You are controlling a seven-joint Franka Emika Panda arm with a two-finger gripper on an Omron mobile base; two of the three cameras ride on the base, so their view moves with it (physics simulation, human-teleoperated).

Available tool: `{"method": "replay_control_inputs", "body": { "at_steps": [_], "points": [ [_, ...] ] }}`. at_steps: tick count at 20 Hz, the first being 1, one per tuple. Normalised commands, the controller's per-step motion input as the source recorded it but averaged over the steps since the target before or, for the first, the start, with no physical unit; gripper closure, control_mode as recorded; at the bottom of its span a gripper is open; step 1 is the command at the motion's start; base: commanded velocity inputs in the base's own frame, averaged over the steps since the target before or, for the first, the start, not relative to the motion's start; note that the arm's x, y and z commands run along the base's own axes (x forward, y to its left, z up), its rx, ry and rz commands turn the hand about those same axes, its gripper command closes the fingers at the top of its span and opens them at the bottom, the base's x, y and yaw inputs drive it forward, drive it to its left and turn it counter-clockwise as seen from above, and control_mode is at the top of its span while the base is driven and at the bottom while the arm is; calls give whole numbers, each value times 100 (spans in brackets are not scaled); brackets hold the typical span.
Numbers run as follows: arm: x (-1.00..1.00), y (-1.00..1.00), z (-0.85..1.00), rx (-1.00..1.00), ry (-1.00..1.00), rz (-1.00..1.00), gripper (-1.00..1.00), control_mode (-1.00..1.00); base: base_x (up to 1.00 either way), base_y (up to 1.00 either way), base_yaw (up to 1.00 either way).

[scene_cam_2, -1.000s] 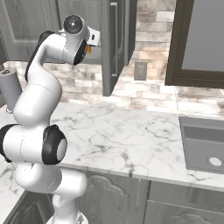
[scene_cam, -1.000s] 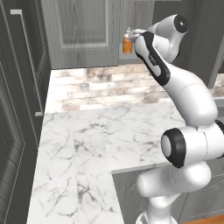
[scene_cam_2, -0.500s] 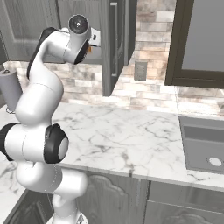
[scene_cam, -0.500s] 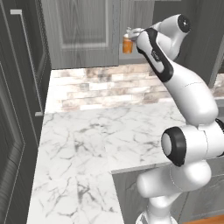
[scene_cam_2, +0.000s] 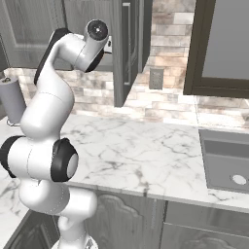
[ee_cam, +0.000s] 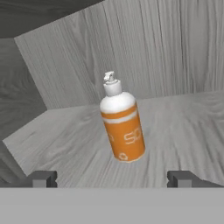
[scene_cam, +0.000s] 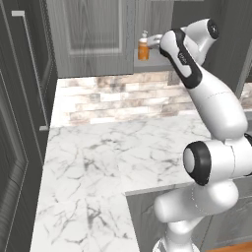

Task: Open the cabinet. Pick the soap dispenser and place it next to the sink. Then close the cabinet.

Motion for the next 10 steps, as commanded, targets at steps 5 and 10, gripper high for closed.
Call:
{"method": "replay_control_inputs", "body": {
  "at_steps": [5,10],
  "points": [
    [0,0,-2,0,0,7,-100,-100,0,0,0],
    [17,7,0,0,0,1,-100,-100,0,0,0]
  ]
}}
